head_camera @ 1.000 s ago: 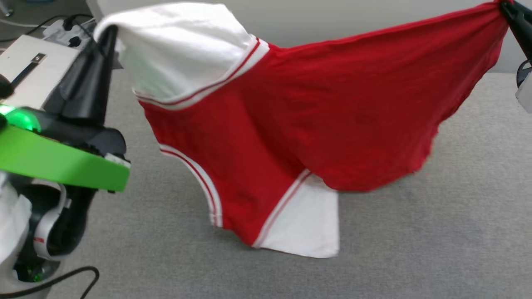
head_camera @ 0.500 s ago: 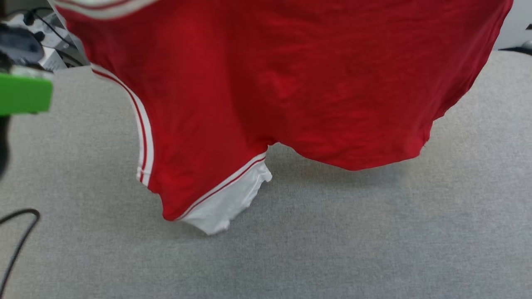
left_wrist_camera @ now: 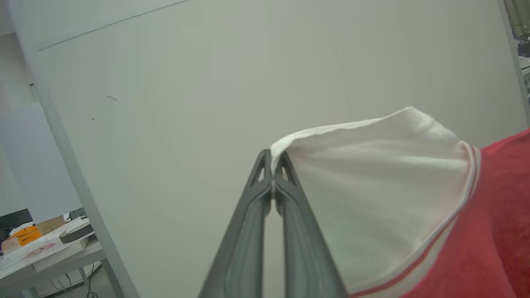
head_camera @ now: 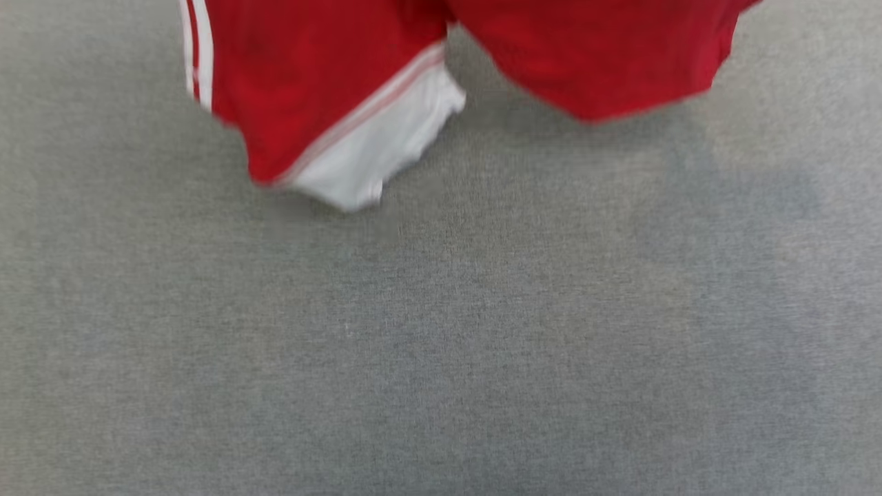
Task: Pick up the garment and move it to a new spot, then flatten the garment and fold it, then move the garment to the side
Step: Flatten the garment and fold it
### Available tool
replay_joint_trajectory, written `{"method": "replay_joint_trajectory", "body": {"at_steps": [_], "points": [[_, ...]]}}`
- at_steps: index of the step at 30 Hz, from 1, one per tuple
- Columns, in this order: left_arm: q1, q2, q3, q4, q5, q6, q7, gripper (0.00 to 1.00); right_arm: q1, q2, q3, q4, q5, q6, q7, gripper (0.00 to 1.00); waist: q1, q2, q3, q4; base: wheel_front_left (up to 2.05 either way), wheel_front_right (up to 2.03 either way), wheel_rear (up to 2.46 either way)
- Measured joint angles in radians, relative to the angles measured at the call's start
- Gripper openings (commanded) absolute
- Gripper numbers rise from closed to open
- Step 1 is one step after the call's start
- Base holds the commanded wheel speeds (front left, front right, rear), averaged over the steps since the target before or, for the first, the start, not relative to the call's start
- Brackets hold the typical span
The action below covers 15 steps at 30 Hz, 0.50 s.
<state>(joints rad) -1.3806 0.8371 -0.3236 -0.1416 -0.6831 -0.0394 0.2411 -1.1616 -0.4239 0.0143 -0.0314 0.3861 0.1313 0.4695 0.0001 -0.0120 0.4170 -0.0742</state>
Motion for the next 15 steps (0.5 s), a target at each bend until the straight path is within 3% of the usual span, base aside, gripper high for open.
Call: {"method": "replay_joint_trajectory", "body": {"at_steps": [3, 5, 15], "points": [[-0.128, -0.007, -0.037, 0.098, 0.038, -0.042, 0.016, 0.00, -0.095, 0.008, 0.002, 0.072, -0.024, 0.000, -0.037, 0.00, 0.0002, 0.0000, 0.061, -0.002, 0.00, 0.00, 0.00], [-0.312, -0.044, -0.095, 0.249, 0.088, -0.076, -0.009, 0.00, -0.233, 0.024, 0.008, 0.179, -0.070, 0.000, -0.098, 0.00, 0.0002, 0.0000, 0.144, -0.004, 0.00, 0.00, 0.00], [-0.652, -0.182, -0.241, 0.665, 0.156, -0.094, -0.187, 0.00, -0.492, 0.086, -0.024, 0.469, -0.185, 0.000, -0.288, 0.00, 0.0003, 0.0000, 0.315, 0.002, 0.00, 0.00, 0.00]]}}
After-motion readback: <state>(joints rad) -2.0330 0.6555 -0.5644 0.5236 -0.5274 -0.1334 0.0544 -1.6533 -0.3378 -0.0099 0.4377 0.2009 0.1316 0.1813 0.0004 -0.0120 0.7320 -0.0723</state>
